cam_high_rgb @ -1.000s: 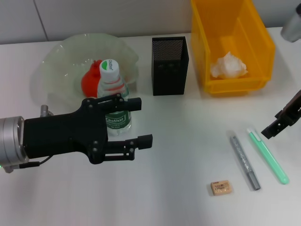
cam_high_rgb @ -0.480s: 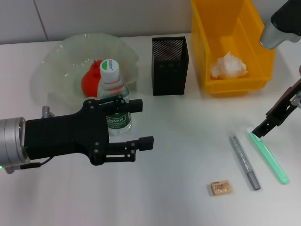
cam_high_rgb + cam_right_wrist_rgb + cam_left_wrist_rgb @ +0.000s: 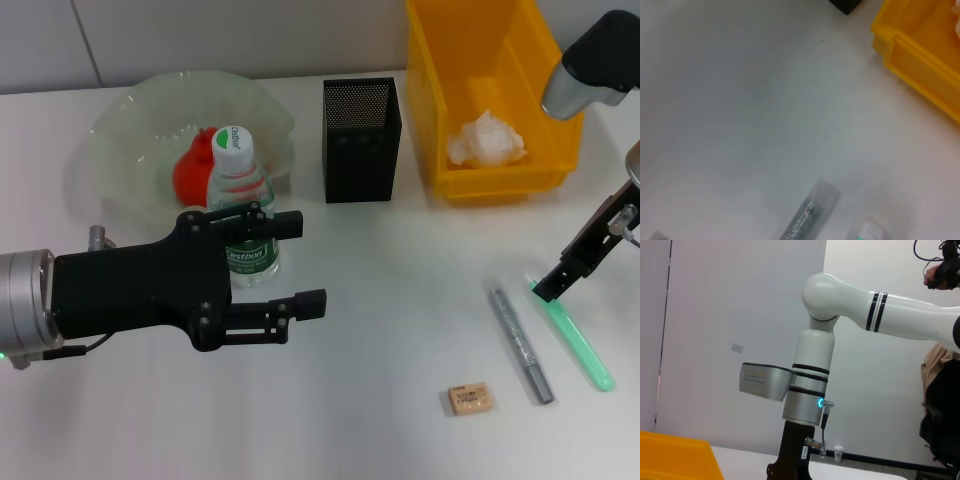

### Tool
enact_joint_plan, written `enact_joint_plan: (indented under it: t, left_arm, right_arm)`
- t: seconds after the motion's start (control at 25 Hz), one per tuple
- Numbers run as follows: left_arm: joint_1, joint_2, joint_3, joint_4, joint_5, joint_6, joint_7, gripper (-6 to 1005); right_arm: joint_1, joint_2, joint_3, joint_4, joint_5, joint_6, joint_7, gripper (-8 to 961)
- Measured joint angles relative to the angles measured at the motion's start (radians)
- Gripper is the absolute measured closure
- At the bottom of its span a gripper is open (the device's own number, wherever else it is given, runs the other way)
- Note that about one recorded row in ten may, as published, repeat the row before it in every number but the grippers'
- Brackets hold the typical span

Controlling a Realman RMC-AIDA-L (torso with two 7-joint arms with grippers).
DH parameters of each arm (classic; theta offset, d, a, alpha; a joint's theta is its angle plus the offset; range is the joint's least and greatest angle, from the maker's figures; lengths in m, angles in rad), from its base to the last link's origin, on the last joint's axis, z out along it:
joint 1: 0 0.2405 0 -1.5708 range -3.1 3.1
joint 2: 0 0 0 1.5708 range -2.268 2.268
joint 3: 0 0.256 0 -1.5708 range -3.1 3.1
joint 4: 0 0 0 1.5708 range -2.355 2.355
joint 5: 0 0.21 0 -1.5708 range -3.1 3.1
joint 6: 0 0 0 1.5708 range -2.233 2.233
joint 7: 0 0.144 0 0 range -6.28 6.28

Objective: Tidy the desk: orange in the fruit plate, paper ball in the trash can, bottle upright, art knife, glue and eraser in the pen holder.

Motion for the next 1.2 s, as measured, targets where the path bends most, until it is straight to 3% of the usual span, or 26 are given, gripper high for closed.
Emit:
enact_joint_plan:
  t: [0.6, 0.8, 1.2]
  left_arm:
    - [0.003, 0.0, 0.002, 0.0, 0.0, 0.0, 0.0, 187]
    - [0.004, 0.0, 0.007, 0.0, 0.0, 0.0, 0.0, 187]
    - [0.003, 0.0, 0.012, 0.0, 0.0, 0.0, 0.0, 186]
  right_arm:
    - [0.0, 0.016, -0.013, 0.017, -0.009, 0.037, 0.0, 300]
    - [0.0, 0.022, -0.015, 0.023, -0.009, 0.038, -0.002, 422]
    - [0.0, 0.023, -0.018, 0.041, -0.009, 0.05, -0.003, 414]
